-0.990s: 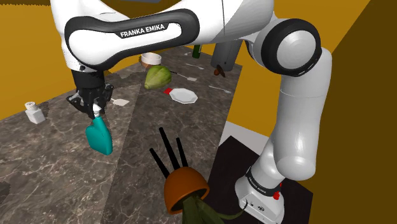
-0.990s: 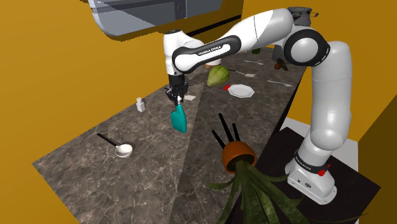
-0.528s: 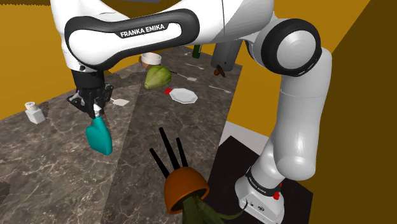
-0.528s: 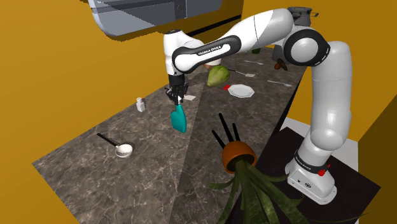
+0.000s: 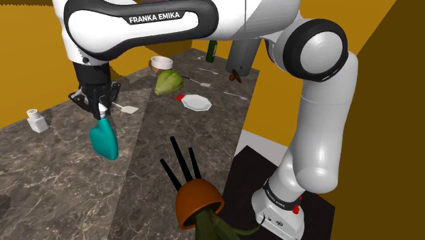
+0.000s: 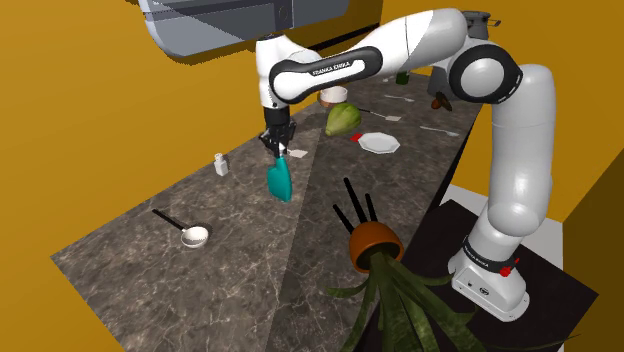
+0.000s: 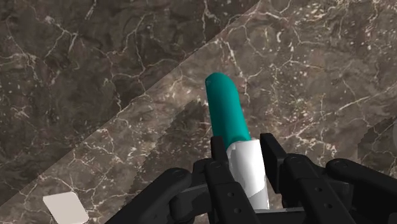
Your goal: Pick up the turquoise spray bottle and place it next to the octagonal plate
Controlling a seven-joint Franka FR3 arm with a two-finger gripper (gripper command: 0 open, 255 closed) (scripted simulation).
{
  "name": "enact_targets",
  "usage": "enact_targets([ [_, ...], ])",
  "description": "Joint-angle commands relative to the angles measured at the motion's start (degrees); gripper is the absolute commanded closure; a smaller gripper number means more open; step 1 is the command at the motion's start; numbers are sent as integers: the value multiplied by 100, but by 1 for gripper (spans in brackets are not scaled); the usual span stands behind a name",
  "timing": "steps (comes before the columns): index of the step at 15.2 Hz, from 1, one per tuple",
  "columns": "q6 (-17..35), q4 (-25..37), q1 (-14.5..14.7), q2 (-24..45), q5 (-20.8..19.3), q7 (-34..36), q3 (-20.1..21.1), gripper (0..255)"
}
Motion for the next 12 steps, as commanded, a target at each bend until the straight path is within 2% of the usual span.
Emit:
enact_targets([
  [1, -160, 147, 5, -14, 10, -10, 5, 255],
  [9, -743, 701, 35, -46, 31, -32, 22, 255],
  [12, -751, 256, -259, -529, 203, -369, -37, 255],
])
